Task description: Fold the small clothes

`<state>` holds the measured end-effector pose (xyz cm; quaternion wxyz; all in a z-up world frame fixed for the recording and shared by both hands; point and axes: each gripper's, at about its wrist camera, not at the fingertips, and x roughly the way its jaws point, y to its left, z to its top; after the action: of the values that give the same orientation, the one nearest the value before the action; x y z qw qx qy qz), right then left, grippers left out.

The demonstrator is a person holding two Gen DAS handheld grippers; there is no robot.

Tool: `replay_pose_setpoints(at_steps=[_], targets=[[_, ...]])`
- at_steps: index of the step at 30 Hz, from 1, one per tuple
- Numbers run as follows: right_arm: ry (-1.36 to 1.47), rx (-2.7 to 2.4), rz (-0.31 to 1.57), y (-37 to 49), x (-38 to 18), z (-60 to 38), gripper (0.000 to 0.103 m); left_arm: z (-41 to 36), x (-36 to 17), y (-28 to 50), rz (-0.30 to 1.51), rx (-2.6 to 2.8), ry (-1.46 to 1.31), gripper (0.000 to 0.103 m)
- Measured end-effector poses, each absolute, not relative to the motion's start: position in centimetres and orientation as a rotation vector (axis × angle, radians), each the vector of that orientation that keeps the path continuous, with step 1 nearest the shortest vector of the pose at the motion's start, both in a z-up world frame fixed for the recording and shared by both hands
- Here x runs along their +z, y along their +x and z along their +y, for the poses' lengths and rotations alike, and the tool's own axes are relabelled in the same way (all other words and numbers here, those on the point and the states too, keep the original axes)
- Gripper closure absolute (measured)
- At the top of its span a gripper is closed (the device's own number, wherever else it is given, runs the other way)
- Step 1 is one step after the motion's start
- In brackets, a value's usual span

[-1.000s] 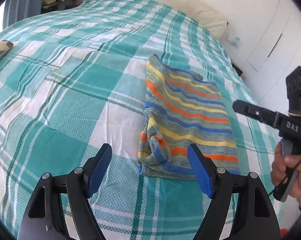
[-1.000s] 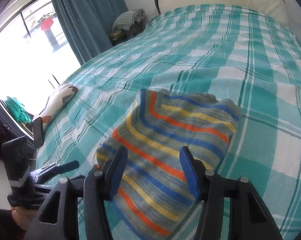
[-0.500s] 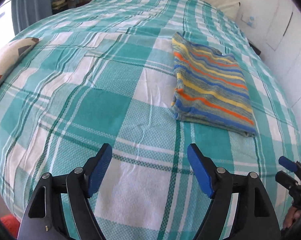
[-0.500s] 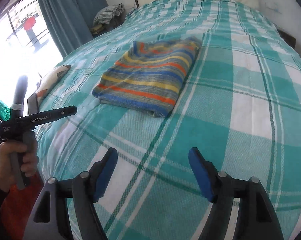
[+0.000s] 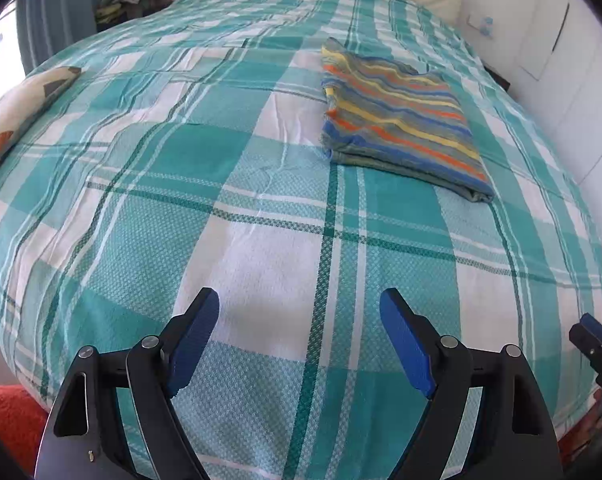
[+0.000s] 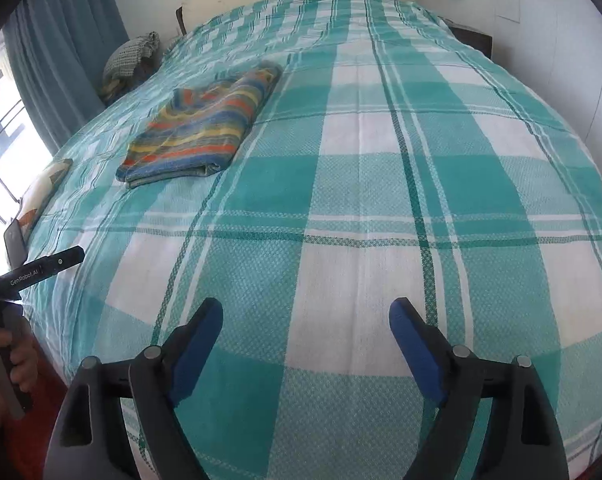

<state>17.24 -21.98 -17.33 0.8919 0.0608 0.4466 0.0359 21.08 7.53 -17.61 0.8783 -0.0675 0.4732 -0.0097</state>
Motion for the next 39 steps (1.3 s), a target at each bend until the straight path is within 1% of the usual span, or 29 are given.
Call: replay_pose_setpoints(at_steps=[3, 5, 12, 20, 28, 30, 32, 34, 36, 37, 39], targets=[[0.052, 0.004, 0.930, 16.9, -16.7, -21.2, 0.014, 7.5, -17.5, 20.6, 0.976, -0.019, -0.122, 0.018], [-0.008, -0.051, 0.936, 16.9, -16.3, -20.6, 0.011, 7.4, -17.6, 20.4, 0.973, -0.015, -0.111, 0.016], [-0.104, -0.160, 0.917, 16.6, -14.3, -19.9, 0.010, 7.2, -18.4, 20.6, 0.988, -0.005, -0.091, 0.015], [-0.105, -0.223, 0.944, 16.9, -14.4, -20.9, 0.010, 6.8, -18.9, 20.7, 1.000, 0.005, -0.058, 0.015], [-0.034, -0.175, 0.979, 17.1, -15.4, -21.5, 0.010, 6.6, -18.5, 21.1, 1.014, -0.014, -0.043, 0.015], [0.013, -0.101, 0.990, 17.7, -15.5, -21.4, 0.010, 7.1, -17.5, 22.2, 0.996, -0.048, -0.086, 0.015], [0.075, -0.006, 0.999, 19.3, -15.6, -21.1, 0.010, 7.8, -16.3, 24.4, 0.972, -0.075, -0.133, 0.010], [0.167, 0.085, 0.994, 21.9, -15.4, -21.3, 0.010, 8.2, -15.3, 27.6, 0.954, -0.106, -0.165, 0.009], [0.271, 0.166, 0.959, 25.5, -15.0, -21.5, 0.010, 8.4, -14.6, 31.6, 0.943, -0.154, -0.202, 0.009], [0.312, 0.200, 0.941, 27.5, -14.8, -21.6, 0.010, 8.5, -14.6, 33.8, 0.944, -0.173, -0.218, 0.007], [0.363, 0.267, 0.926, 32.1, -14.8, -21.1, 0.010, 8.2, -15.6, 38.4, 0.982, -0.182, -0.216, 0.006]])
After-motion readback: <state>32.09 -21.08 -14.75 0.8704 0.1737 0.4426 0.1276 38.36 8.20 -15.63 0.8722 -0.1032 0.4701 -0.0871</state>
